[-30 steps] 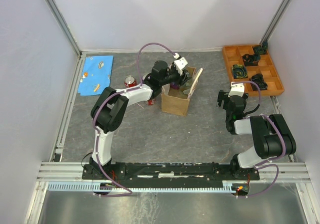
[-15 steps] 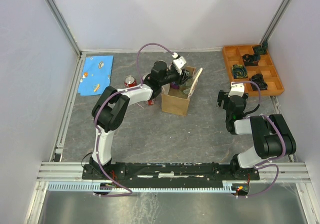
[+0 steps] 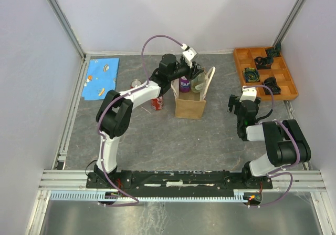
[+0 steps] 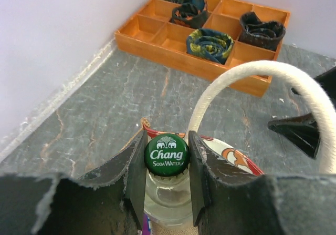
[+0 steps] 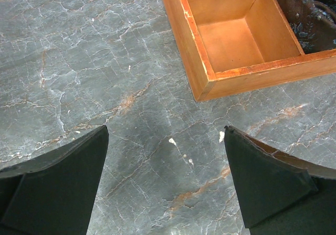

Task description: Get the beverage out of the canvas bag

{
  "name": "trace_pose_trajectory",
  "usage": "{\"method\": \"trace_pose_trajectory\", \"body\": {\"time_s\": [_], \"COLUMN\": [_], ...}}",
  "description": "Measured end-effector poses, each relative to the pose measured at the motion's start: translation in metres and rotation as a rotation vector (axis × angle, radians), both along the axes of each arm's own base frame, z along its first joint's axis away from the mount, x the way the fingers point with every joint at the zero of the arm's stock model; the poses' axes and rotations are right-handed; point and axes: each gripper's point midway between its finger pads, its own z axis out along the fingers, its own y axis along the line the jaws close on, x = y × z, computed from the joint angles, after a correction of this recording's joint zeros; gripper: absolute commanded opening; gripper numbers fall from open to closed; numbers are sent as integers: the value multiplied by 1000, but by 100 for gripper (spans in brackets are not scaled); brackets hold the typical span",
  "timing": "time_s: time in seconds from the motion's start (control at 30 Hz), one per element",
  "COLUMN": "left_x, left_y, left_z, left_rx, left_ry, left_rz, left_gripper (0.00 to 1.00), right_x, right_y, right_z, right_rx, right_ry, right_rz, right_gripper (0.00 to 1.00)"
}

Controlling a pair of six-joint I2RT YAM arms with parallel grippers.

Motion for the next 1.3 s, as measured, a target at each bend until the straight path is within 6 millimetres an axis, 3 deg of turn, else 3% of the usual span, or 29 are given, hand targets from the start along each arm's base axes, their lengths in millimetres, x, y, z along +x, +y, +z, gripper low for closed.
{"method": "trace_pose_trajectory", "body": {"time_s": [0.23, 0.33, 0.53, 0.67, 0.83, 0.93, 1.03, 1.3], "left_x": [-2, -10, -37, -61, -85, -95, -104, -123], "left_y": [11, 20, 49, 79, 122, 150, 182, 253], "left_z": [35, 67, 152, 205, 246, 250, 235, 150], "left_rx": [-6, -27, -102, -128, -113, -83, -33, 127], "left_ry": [-14, -45, -146, -218, -275, -279, -257, -124], "left_rz": [45, 64, 109, 162, 281, 372, 484, 709], "left_gripper": [3, 3, 3, 3, 3, 3, 3, 3], "right_x": [0, 0, 0, 0, 0, 0, 0, 0], "right_y": [0, 0, 0, 0, 0, 0, 0, 0], "right_z": [0, 0, 0, 0, 0, 0, 0, 0], "right_rx": [0, 0, 0, 0, 0, 0, 0, 0], "right_ry": [0, 0, 0, 0, 0, 0, 0, 0], "right_rz": [0, 0, 0, 0, 0, 0, 0, 0], "right_gripper": [99, 99, 99, 99, 99, 99, 99, 99]}}
